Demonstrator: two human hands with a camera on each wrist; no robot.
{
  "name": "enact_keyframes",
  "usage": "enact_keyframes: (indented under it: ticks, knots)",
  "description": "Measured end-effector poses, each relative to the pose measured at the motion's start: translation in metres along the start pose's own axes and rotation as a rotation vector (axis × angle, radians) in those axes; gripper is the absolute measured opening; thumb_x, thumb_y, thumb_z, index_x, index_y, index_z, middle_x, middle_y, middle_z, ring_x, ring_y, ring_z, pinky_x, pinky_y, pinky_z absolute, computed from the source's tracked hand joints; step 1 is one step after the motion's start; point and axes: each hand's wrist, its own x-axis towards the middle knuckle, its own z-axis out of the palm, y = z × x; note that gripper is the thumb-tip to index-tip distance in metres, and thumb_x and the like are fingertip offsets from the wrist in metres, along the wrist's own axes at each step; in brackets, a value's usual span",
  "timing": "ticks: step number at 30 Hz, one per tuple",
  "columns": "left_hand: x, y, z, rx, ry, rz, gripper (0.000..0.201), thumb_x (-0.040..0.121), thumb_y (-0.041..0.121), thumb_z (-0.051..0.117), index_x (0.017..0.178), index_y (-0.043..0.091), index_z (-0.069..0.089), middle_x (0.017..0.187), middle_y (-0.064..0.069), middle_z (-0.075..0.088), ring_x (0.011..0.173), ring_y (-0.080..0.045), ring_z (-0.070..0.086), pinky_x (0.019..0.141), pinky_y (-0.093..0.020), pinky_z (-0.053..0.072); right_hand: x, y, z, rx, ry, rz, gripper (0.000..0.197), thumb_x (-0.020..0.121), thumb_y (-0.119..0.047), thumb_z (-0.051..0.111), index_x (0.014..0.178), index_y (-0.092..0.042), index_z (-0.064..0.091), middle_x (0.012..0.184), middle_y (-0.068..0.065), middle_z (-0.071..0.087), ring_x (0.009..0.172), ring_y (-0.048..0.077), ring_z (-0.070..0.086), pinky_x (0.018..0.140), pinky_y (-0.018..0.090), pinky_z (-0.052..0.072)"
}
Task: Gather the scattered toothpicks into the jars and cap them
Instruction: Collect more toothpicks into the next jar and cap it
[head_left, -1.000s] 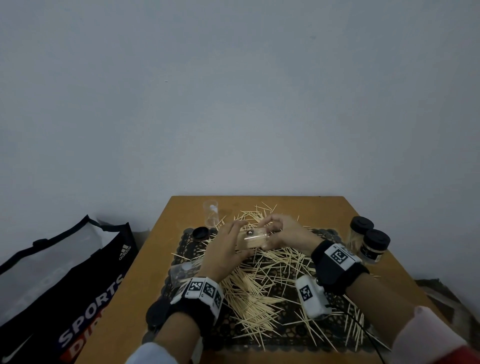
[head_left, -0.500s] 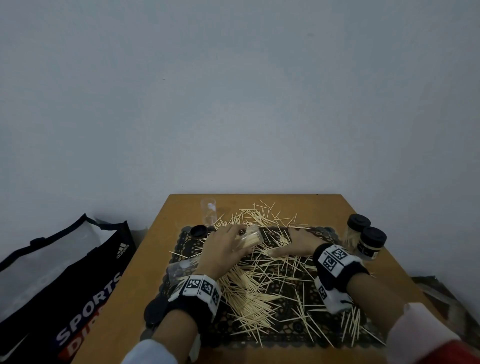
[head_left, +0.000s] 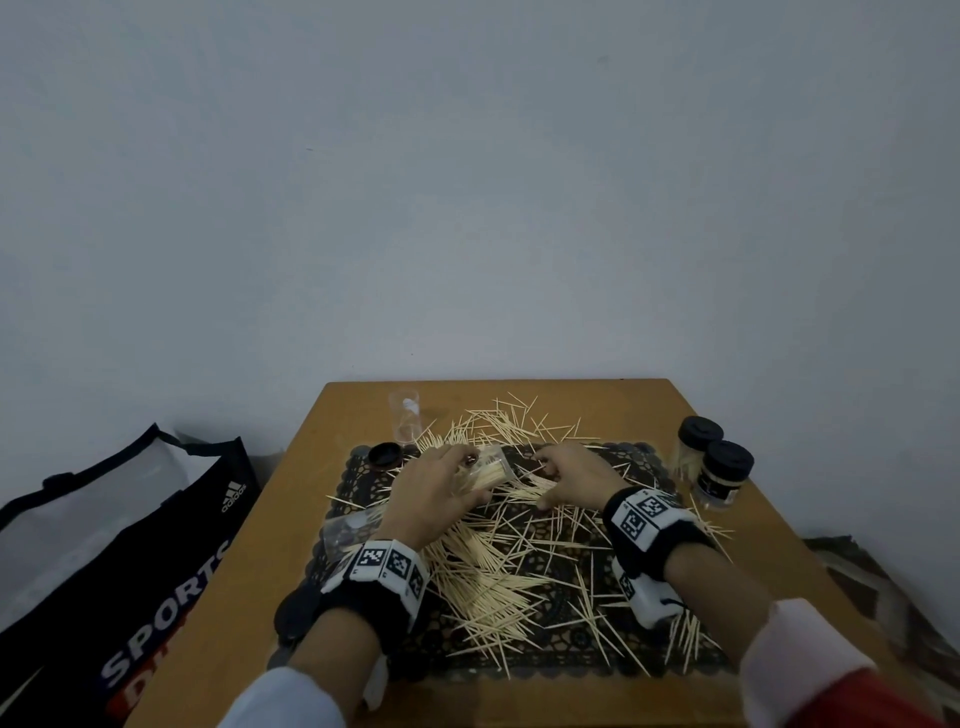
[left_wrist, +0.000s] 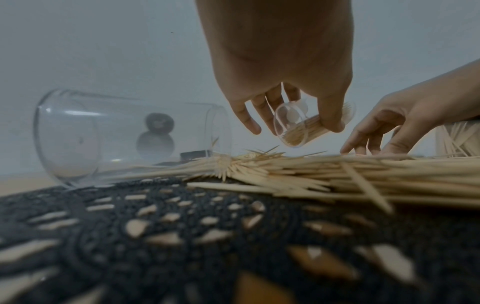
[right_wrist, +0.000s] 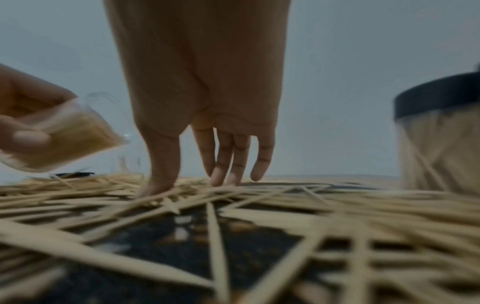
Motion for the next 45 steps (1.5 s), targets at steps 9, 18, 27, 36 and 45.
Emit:
enact_keyframes:
  ticks: [9,18,27,36,45]
  knots:
    - [-0.001,0.000,0.001,0.009,-0.015,-0.016,0.063,0.082,0.058,0.066,0.133,0.022,0.052,0.124,0.002,0.061,0.107,-0.015,0.056,0.086,-0.031,0.047,-0.005,0.011,-0.004,-0.023,-0.015,-0.063,0.065,0.069,-0.050,0.080,0.124,-0.019,0.065,0.107,-0.004,0.064,0.090,0.006,0.057,0.073,0.021,0.041]
    - [-0.002,0.001,-0.001,-0.006,-0.034,-0.018,0.061,0.083,0.054,0.068,0.132,0.022,0.053,0.122,0.004,0.061,0.106,-0.014,0.055,0.085,-0.028,0.045,-0.005,0.008,-0.002,-0.074,0.061,-0.131,0.019,0.084,-0.032,0.073,0.096,-0.017,0.075,0.079,-0.005,0.069,0.063,0.006,0.055,0.052,0.017,0.034]
    - [-0.001,0.001,-0.001,-0.003,-0.045,-0.021,0.062,0.082,0.056,0.068,0.132,0.023,0.053,0.121,0.003,0.061,0.105,-0.014,0.056,0.086,-0.030,0.047,-0.003,0.011,-0.002,-0.175,0.119,-0.144,0.018,0.089,-0.033,0.064,0.084,-0.016,0.067,0.083,-0.004,0.064,0.078,0.015,0.059,0.064,0.027,0.046]
    - [-0.002,0.000,-0.003,0.031,-0.012,-0.066,0.059,0.084,0.052,0.067,0.132,0.021,0.053,0.125,0.001,0.060,0.110,-0.015,0.055,0.087,-0.030,0.047,-0.001,0.012,-0.004,-0.058,0.317,-0.208,0.019,0.094,-0.030,0.059,0.095,-0.017,0.072,0.079,-0.007,0.066,0.066,0.002,0.051,0.068,0.017,0.037]
    - [-0.002,0.003,-0.002,0.010,-0.031,-0.038,0.059,0.083,0.052,0.069,0.132,0.022,0.053,0.123,0.003,0.061,0.107,-0.015,0.055,0.088,-0.031,0.047,-0.003,0.010,-0.003,0.011,0.337,-0.359,0.015,0.093,-0.028,0.061,0.093,-0.020,0.074,0.072,-0.011,0.063,0.059,-0.004,0.046,0.057,0.015,0.032]
